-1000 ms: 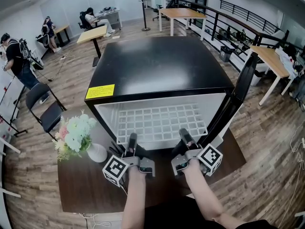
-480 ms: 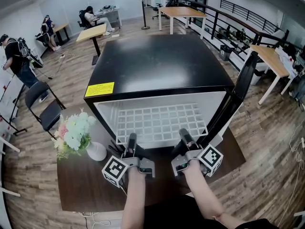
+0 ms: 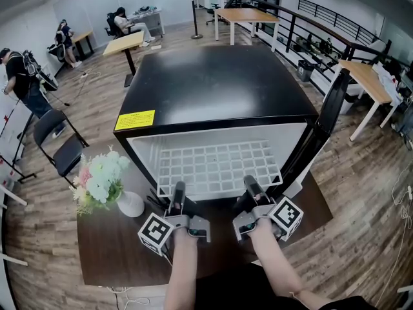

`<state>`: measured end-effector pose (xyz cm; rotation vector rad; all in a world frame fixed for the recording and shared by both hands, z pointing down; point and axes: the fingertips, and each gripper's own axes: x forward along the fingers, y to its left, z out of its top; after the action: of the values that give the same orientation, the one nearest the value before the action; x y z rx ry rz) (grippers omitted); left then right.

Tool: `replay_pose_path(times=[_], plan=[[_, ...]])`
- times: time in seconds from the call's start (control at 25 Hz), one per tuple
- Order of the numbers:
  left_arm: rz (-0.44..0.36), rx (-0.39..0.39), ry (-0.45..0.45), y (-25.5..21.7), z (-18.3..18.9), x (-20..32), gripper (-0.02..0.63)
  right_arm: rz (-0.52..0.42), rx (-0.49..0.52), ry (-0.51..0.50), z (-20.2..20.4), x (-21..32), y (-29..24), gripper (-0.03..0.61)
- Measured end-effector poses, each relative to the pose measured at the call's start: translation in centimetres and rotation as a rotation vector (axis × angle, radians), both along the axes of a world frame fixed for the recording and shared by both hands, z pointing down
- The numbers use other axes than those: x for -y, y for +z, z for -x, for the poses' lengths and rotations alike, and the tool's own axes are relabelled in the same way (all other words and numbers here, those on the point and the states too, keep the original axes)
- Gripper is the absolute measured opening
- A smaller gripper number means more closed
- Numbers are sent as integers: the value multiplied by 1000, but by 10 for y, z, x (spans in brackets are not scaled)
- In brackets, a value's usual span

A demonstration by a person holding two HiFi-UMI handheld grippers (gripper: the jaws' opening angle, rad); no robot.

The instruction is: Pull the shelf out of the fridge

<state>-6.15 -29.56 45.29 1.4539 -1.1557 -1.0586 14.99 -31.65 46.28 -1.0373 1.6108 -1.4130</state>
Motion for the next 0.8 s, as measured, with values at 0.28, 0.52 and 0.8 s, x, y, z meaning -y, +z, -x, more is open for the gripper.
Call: replay_pose_path(times=[0.28, 0.52, 0.8], plan=[[-1, -7, 1, -2, -1, -2, 29, 3, 2, 3, -1, -2, -1, 12], [0, -4, 3, -2, -1, -4, 29, 6, 5, 5, 0, -4, -2, 12], [4, -9, 4, -2, -2, -9, 29, 8, 7, 8, -2, -9, -1, 12]])
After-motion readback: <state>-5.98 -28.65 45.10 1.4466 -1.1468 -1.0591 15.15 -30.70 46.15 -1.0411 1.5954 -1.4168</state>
